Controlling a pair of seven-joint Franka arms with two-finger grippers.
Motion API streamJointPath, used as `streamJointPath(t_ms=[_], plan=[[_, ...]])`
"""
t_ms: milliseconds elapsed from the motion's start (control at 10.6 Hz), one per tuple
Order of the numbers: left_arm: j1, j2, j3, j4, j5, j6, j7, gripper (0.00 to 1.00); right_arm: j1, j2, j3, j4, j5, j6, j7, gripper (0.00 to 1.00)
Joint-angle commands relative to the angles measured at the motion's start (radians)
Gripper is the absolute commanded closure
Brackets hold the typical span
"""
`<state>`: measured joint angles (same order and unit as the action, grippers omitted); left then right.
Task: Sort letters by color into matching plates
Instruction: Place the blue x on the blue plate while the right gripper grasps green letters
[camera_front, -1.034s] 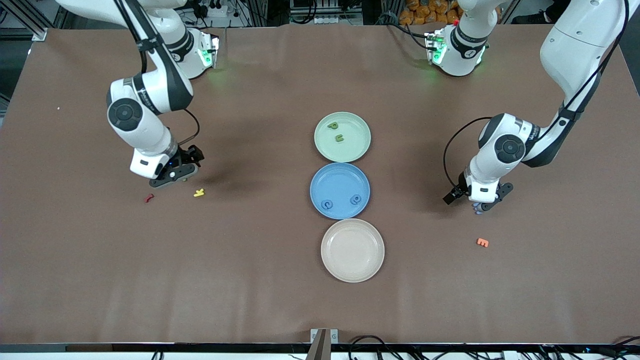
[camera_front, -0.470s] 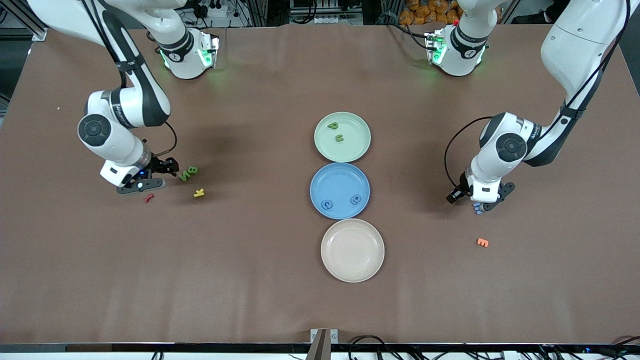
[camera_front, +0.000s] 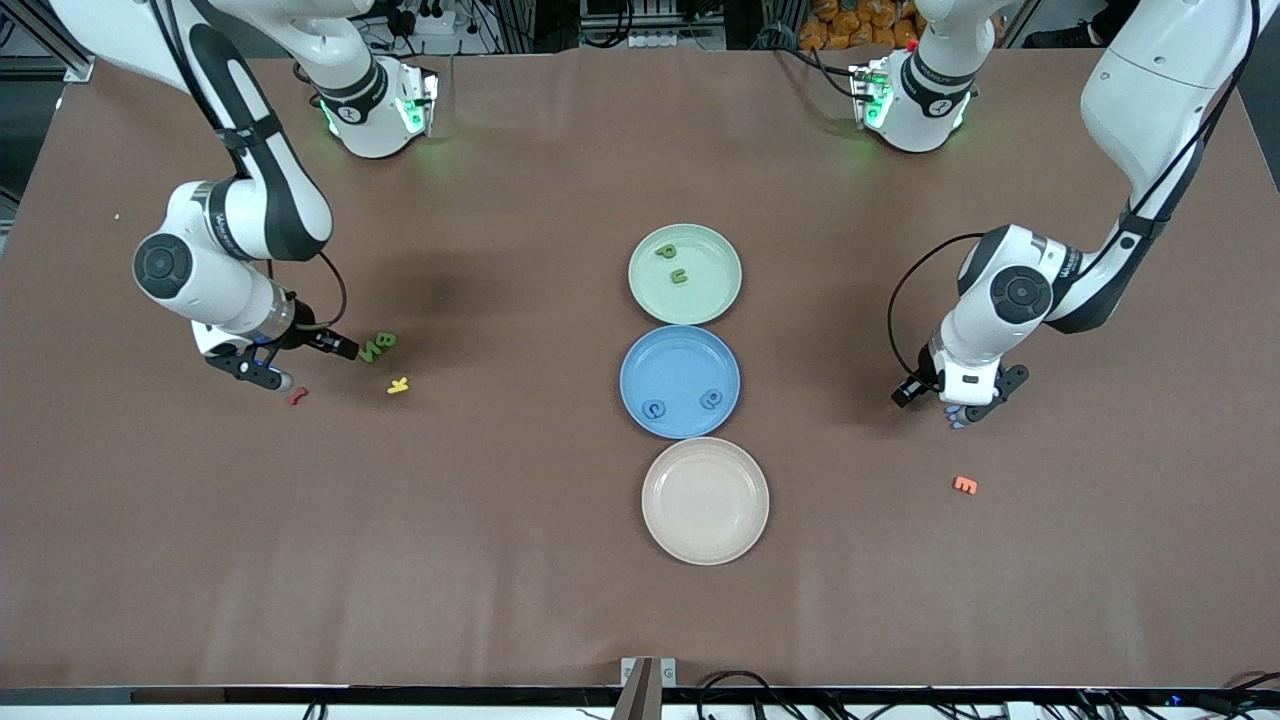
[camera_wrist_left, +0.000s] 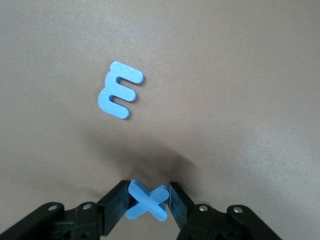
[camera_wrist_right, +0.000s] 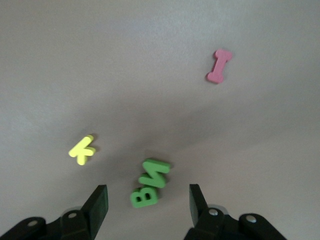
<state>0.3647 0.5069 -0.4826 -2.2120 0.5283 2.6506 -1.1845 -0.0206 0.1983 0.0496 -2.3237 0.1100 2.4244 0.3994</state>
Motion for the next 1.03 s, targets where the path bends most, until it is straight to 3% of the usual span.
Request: streamJointPath(t_ms=[0, 376, 940], plan=[[-0.001, -0.004, -0.01, 0.023, 0.035, -0.011, -0.006, 1.0, 0.018, 0.042, -0.026, 0.04, 0.079, -0.002, 0.104, 0.21], [-0.012, -0.004, -0.013, 0.057, 0.033, -0.03, 0.0, 1.0, 0.054, 0.088, -0.091, 0.04, 0.149, 0.019, 0.144, 0.24], [-0.143, 0.013, -0.013, 0.148, 0.016, -0.037, -0.055, 1.0, 0.099, 0.081, -0.093, -0.063, 0.148, 0.23, 0.17, 0.28]])
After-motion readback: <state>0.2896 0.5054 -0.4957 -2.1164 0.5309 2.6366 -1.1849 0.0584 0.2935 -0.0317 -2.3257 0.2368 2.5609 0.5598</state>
